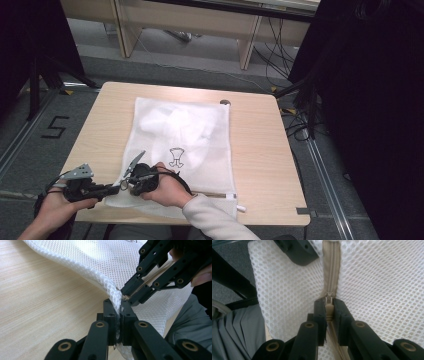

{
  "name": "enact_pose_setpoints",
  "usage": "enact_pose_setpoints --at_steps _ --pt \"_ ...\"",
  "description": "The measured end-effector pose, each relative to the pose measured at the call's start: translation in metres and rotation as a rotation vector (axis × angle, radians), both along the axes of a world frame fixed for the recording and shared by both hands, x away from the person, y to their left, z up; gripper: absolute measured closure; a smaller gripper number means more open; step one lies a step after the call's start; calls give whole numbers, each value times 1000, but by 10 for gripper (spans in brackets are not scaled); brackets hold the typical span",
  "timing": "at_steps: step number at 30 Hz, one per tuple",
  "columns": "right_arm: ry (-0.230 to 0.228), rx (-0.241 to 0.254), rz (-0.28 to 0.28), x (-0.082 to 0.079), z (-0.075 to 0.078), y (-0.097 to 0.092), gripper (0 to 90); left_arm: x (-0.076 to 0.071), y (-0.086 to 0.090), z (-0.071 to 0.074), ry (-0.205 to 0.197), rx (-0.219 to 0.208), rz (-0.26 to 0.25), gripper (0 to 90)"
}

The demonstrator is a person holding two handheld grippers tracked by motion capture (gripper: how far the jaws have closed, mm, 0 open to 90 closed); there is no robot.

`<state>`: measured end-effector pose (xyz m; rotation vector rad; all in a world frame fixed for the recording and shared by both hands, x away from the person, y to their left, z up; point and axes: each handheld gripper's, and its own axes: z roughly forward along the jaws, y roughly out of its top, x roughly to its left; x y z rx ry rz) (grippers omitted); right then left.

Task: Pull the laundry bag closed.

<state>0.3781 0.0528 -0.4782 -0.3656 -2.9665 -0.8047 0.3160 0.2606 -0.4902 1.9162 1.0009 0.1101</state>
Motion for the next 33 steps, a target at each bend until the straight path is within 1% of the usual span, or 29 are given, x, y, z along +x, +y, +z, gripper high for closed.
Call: enact_pose_setpoints --at_steps 1,2,3,4,6,7,9,10,12,15,16,17,18,19,21,22,23,27,28,29,31,33 --pt "4 -1 -3 0 0 -1 823 0 0 0 1 -2 0 852" --pt "3 -2 -9 0 0 -1 823 0 0 0 10 -4 7 852" --pt "9 5 -1 1 0 -1 823 0 0 0 -1 -2 1 852" --pt "1 -2 -9 1 0 -2 823 0 0 0 1 -6 4 852" --pt "5 2 -18 0 1 -2 823 0 0 0 3 -12 7 852" --pt "0 3 -9 0 1 -2 823 0 0 0 4 -13 9 852" --pt "0 2 -8 0 2 -2 823 0 0 0 4 -17 10 852" --pt "4 -2 -20 0 3 -3 823 0 0 1 11 -15 8 852" --pt "7 -1 0 1 3 -4 823 0 0 1 6 -13 8 852" --pt "0 -27 -2 0 1 -6 823 0 1 0 3 -16 8 853" --pt "1 -19 6 1 0 -6 823 0 1 0 1 -16 10 853" --pt "8 -20 -8 0 1 -7 823 0 1 1 5 -13 6 853" --pt "15 -13 -8 0 1 -8 823 0 1 0 5 -14 6 853" --pt "9 -14 -5 0 1 -8 823 0 1 0 0 -16 7 852" --pt "7 -14 -3 0 1 -8 823 0 1 0 7 -14 7 853" --pt "14 -14 -9 0 1 -8 823 0 1 0 0 -16 11 852" --pt "8 -15 -5 0 1 -8 823 0 1 0 1 -16 11 853" --pt "7 -22 -6 1 2 -9 823 0 1 0 1 -19 9 853" --pt "5 -22 4 1 2 -9 823 0 1 0 0 -20 9 853" --pt "1 -28 -8 1 3 -10 823 0 1 0 0 -20 9 853" --pt "-1 -26 2 1 2 -10 823 0 1 0 -1 -22 11 853" --pt "3 -33 -3 1 2 -11 823 0 2 0 8 -30 16 854"
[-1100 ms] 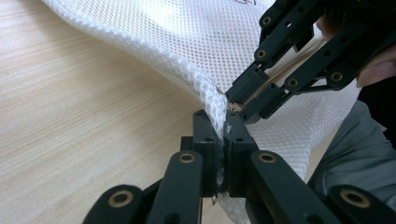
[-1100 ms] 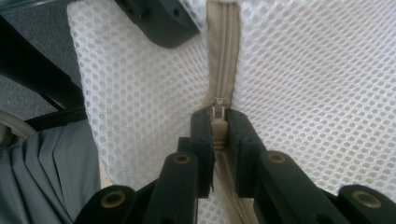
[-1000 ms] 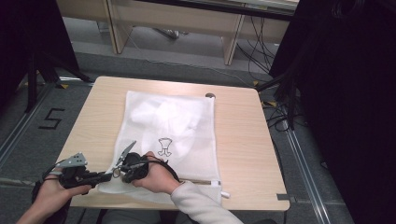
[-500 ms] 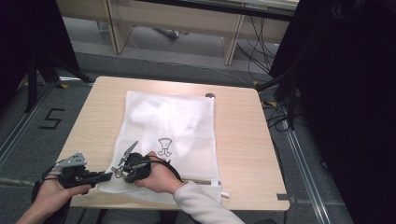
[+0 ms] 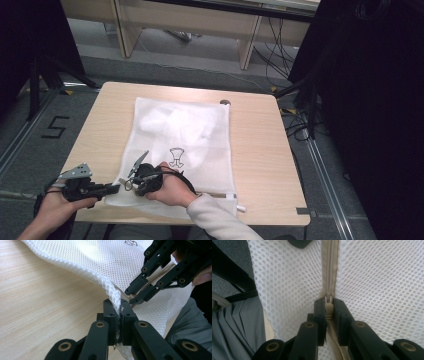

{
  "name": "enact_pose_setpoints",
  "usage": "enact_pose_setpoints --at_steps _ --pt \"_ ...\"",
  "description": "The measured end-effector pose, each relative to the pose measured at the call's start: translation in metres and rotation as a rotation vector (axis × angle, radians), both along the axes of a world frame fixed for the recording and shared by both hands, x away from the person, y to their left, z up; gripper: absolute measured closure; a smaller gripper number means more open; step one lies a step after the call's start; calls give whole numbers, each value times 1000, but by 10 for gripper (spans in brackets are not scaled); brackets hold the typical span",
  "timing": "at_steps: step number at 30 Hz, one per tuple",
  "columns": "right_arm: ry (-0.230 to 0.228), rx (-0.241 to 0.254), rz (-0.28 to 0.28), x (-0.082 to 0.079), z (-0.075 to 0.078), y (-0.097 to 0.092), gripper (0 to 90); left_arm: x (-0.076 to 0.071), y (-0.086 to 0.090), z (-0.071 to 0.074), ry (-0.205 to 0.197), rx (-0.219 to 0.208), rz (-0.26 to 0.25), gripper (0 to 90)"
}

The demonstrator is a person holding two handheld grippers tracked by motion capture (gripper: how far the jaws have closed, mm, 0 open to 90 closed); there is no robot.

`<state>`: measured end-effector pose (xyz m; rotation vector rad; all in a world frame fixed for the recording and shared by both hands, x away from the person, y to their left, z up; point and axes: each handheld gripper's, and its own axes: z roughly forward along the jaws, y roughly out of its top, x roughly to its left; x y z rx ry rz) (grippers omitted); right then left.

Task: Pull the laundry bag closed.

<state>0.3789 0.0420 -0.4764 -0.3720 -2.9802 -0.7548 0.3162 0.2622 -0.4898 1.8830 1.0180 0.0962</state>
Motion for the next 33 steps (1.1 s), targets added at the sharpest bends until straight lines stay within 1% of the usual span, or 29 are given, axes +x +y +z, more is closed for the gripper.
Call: enact_pose_setpoints --at_steps 2,3,5,7,8,9,10,13,14,15,17,19,24,25,26,27,28,29,30,31,33 --pt "7 0 -8 -1 -1 -1 823 0 0 0 -5 4 -1 853" --pt "2 0 3 0 -1 -1 823 0 0 0 -4 7 -3 853" --pt "7 4 0 0 -1 -2 823 0 0 0 -1 2 1 853" --pt "3 -2 9 -1 -1 -2 823 0 1 0 -1 5 -1 853" --pt "3 -6 4 -1 -1 -3 823 0 1 0 0 4 -3 854" --pt "16 -1 -1 -1 -1 -4 823 0 1 0 -1 4 -2 854" --pt "4 -3 2 -1 0 -5 823 0 1 0 -1 4 -3 854" --pt "5 -13 -5 -2 0 -8 823 0 1 0 -4 3 0 854" --pt "20 -12 -4 -1 -1 -10 823 0 1 0 -3 3 1 854" --pt "6 -12 -5 -1 -1 -11 823 0 1 0 -4 3 1 854" --pt "8 -15 -13 -1 -1 -13 823 0 1 0 -3 2 2 854" --pt "16 -12 -16 -1 -1 -14 823 0 1 0 -2 6 3 854" --pt "9 -5 -15 -1 0 -16 823 0 1 0 -1 3 9 854" --pt "7 -1 -18 -1 0 -16 823 0 1 0 2 -1 14 854" --pt "4 5 -20 -2 0 -17 823 0 2 0 2 5 12 854" --pt "4 18 -40 -2 0 -17 823 0 2 0 3 2 14 854" --pt "1 27 -25 -2 -1 -17 823 1 2 0 12 3 10 854" --pt "-2 26 -21 -1 -1 -18 823 0 1 0 2 7 13 854" --pt "8 26 -17 -1 -2 -18 823 1 1 -1 -1 7 12 854" --pt "12 26 -40 -2 -3 -17 823 1 1 -1 1 7 8 854" --pt "8 24 -37 -2 -3 -17 823 1 1 0 8 7 12 854"
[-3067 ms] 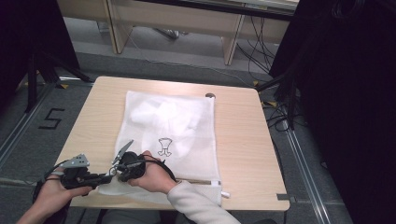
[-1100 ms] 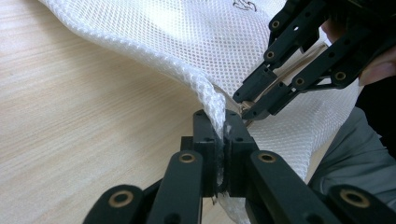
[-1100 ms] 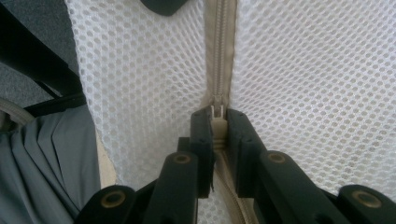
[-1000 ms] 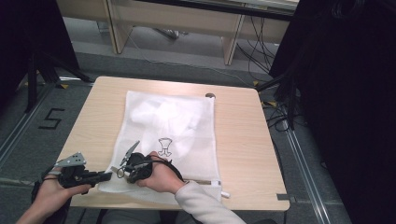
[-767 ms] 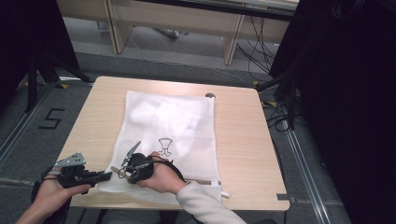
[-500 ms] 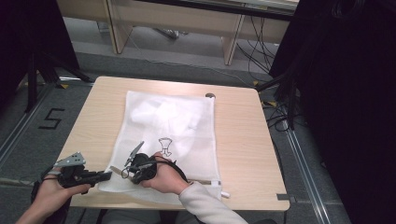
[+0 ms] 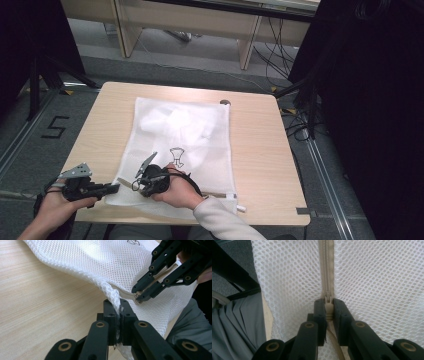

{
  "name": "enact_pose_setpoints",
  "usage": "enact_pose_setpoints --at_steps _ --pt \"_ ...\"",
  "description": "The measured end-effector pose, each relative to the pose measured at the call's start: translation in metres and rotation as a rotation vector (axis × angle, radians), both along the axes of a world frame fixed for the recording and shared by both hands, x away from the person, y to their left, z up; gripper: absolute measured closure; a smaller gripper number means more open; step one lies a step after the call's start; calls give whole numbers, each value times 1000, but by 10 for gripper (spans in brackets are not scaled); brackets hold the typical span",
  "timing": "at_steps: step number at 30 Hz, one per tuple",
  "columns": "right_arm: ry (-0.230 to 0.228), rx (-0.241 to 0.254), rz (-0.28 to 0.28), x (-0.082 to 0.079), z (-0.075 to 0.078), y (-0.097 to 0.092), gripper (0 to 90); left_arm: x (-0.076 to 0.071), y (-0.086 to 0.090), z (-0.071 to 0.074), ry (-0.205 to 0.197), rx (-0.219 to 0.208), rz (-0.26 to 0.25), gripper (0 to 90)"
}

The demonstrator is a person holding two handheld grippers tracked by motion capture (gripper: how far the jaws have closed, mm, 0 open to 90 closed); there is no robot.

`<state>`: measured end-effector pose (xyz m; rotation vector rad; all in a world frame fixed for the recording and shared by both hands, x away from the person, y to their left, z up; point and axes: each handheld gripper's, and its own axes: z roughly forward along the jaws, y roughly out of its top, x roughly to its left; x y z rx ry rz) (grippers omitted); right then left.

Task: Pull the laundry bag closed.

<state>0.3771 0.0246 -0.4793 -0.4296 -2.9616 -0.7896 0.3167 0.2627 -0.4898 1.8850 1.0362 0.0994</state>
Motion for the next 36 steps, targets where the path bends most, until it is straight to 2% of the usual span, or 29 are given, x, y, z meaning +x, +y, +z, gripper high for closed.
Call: enact_pose_setpoints --at_steps 6,11,13,16,20,21,22,25,29,31,36 --pt "-1 1 7 1 4 -4 823 0 1 0 -7 -14 -4 855" --pt "7 2 -1 0 3 -7 823 0 1 0 -2 -2 -9 854" --pt "-1 6 16 1 3 -8 823 0 1 0 0 -4 -7 854" --pt "5 10 -3 0 4 -9 823 0 1 0 -1 -8 -8 854" --pt "-1 13 -5 1 6 -11 823 0 1 0 4 -10 -13 854" --pt "-21 -3 15 3 7 -13 823 0 1 0 5 -9 -13 854" --pt "-24 1 21 3 6 -13 823 0 1 0 0 -11 -13 854" --pt "-6 2 -1 1 6 -14 823 0 1 0 6 -9 -11 854" --pt "-18 -7 16 2 6 -16 823 0 1 -1 5 -17 -5 854" --pt "-7 3 4 1 6 -16 823 0 1 0 5 -14 -5 854" --pt "-14 -15 -8 3 6 -21 823 0 2 -1 8 -10 -7 854"
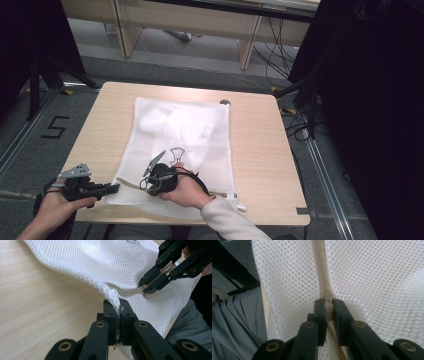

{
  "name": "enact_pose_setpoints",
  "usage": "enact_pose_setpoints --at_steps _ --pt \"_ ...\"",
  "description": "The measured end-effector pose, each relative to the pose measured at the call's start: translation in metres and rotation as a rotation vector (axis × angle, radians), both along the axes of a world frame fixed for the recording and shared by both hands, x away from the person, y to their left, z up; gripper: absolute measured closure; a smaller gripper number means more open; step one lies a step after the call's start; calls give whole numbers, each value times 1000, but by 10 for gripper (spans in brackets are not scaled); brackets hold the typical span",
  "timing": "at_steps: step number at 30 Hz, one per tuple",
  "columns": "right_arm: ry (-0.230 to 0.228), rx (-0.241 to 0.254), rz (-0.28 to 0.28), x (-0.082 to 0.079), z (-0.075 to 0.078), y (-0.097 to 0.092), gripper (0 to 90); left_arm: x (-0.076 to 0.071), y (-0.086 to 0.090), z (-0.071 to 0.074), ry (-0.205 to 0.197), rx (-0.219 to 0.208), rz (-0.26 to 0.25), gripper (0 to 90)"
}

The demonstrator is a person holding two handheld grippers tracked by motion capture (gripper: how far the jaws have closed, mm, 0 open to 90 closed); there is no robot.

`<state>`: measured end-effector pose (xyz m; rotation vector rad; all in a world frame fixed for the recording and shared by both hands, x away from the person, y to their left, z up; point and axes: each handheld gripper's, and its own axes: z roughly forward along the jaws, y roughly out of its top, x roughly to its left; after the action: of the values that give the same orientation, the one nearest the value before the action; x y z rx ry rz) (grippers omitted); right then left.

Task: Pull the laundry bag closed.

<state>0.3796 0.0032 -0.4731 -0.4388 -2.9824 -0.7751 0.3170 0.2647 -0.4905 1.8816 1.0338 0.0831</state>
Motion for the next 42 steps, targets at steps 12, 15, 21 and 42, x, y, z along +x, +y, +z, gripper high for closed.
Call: enact_pose_setpoints --at_steps 12,15,21,42 --pt "-4 0 11 0 1 -1 823 0 0 0 -3 8 -2 854" --pt "7 3 -15 -1 1 -2 823 0 0 0 0 7 -3 854" --pt "12 6 -18 -1 1 -3 823 0 0 0 0 2 1 854" --pt "21 1 -24 -1 2 -8 824 0 1 0 1 8 2 854"
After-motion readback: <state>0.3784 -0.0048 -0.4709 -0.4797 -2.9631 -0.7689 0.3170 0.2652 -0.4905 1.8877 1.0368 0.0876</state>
